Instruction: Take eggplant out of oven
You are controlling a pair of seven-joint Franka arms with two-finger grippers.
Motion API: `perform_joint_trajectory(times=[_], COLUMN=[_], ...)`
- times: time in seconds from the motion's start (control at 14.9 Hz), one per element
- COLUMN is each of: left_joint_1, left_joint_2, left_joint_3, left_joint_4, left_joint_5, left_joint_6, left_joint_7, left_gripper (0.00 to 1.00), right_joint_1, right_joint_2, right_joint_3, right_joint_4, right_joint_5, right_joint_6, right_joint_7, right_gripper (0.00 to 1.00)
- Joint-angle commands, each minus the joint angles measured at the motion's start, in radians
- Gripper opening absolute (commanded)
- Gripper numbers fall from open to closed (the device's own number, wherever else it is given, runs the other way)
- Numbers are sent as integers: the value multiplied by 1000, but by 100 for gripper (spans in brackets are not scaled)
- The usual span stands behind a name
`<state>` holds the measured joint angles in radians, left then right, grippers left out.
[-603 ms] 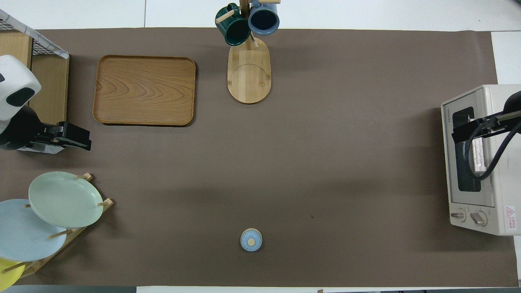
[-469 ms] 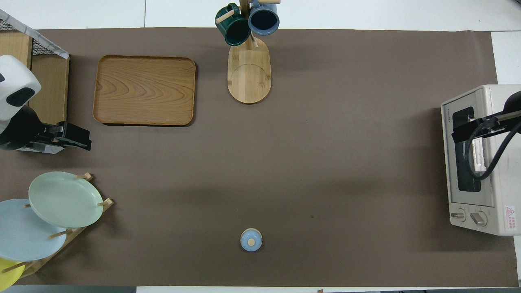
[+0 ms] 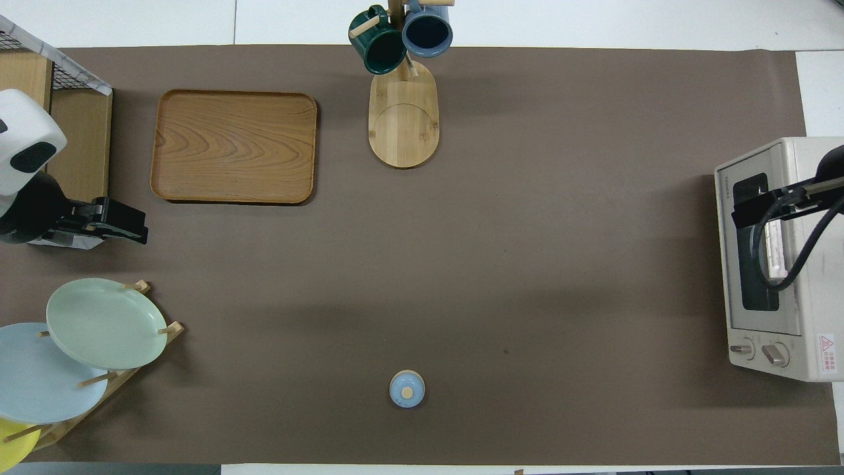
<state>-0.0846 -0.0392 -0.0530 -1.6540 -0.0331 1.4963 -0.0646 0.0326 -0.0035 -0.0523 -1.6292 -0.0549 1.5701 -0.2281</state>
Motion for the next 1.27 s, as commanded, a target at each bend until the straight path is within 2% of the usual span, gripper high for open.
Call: perform_joint_trajectory(times=[0.0, 0.07, 0.13, 0.4, 0.54, 0.67, 1.21], left_joint_1=[5, 5, 5, 5, 3, 0, 5], left_joint_2=[-19, -19, -19, -19, -19, -19, -19], left_joint_3=[-2, -2, -2, -2, -4, -2, -2], left_joint_4=[-13, -13, -13, -13, -12, -12, -12], left_joint_5=[19, 19, 19, 19, 19, 19, 19], left_joint_6=[-4, -4, -4, -4, -2, -4, -4], left_joint_7=[0, 0, 0, 0, -4, -3, -1], left_gripper=[100, 100, 100, 100, 100, 100, 100], right_joint_1=[-2, -5, -5, -25, -37, -91, -142], right_joint_2=[-32, -33, -36, -72, -72, -72, -69], right_joint_3=[-1, -1, -1, -8, -8, -8, -8], right_joint_4=[-63, -69, -84, -194, -242, -303, -411], right_joint_5=[20, 18, 15, -2, -72, -88, -105], right_joint_6=[71, 80, 82, 171, 206, 272, 357], right_joint_7=[-43, -48, -48, -45, -34, -36, -34], right_gripper=[49, 8, 0, 0, 0, 0, 0])
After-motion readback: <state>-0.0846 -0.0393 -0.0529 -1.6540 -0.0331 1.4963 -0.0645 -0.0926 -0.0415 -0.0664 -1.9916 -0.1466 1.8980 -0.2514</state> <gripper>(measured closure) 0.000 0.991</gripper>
